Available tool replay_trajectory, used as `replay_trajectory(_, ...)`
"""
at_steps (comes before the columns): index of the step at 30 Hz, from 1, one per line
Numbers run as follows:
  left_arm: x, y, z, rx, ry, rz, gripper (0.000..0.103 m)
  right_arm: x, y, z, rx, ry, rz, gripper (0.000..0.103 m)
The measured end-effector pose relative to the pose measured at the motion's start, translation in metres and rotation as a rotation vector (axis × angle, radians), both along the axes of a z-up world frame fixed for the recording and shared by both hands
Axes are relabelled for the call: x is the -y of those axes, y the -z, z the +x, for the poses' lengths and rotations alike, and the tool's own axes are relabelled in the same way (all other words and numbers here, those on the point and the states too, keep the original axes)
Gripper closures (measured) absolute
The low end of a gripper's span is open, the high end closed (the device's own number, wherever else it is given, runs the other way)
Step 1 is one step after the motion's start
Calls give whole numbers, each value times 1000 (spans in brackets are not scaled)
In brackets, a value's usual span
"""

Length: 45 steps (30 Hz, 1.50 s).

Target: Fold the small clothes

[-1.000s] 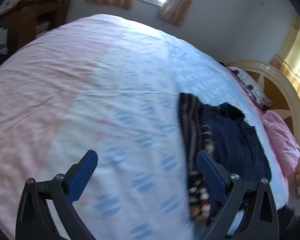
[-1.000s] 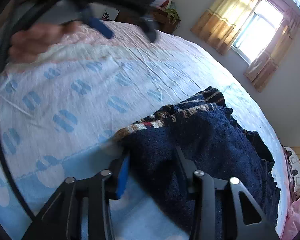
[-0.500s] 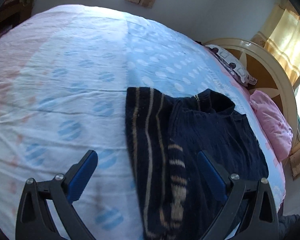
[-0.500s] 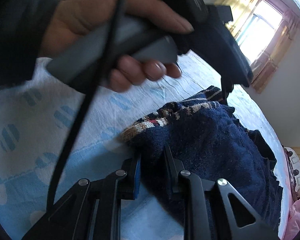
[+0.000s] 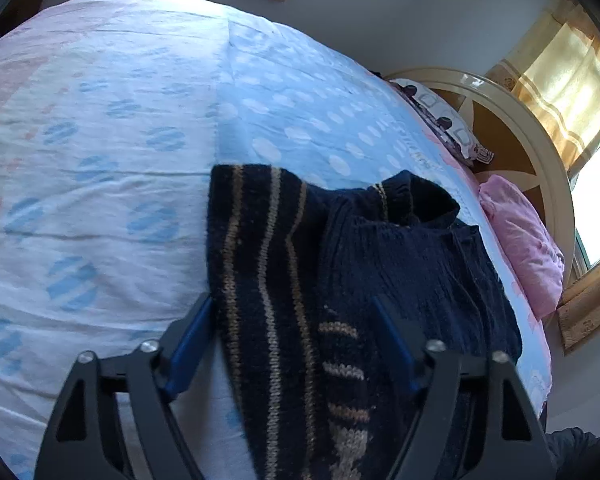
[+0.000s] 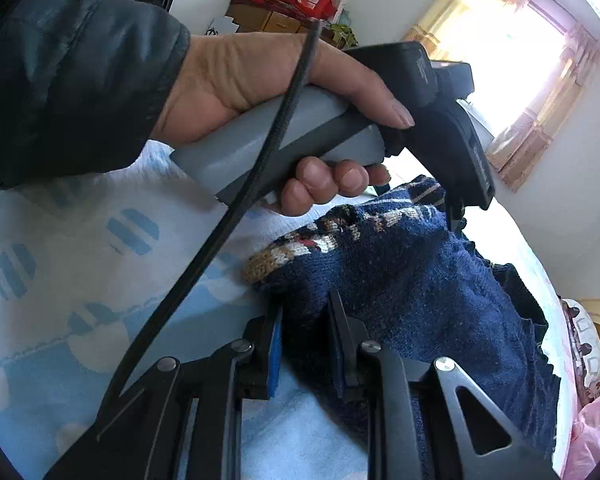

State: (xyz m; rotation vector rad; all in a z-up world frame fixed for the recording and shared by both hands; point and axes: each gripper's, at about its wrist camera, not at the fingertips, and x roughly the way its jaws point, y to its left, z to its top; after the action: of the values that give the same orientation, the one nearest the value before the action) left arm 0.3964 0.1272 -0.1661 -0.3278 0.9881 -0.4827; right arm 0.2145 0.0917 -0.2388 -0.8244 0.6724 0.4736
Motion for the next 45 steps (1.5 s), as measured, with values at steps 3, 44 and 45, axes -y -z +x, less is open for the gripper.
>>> replay_trajectory(3,-6,2,3,-25,-13,-52,59,0,-1,-2,0,0,3,83)
replay_trajectory(44,11,-5,0,-56,-69,-36,89,37,-38,-4,-19,18,103,92)
replay_trajectory(45,14,-10,-4,-26,-67,-28,90,37,-39,-4,-18,17,107,92)
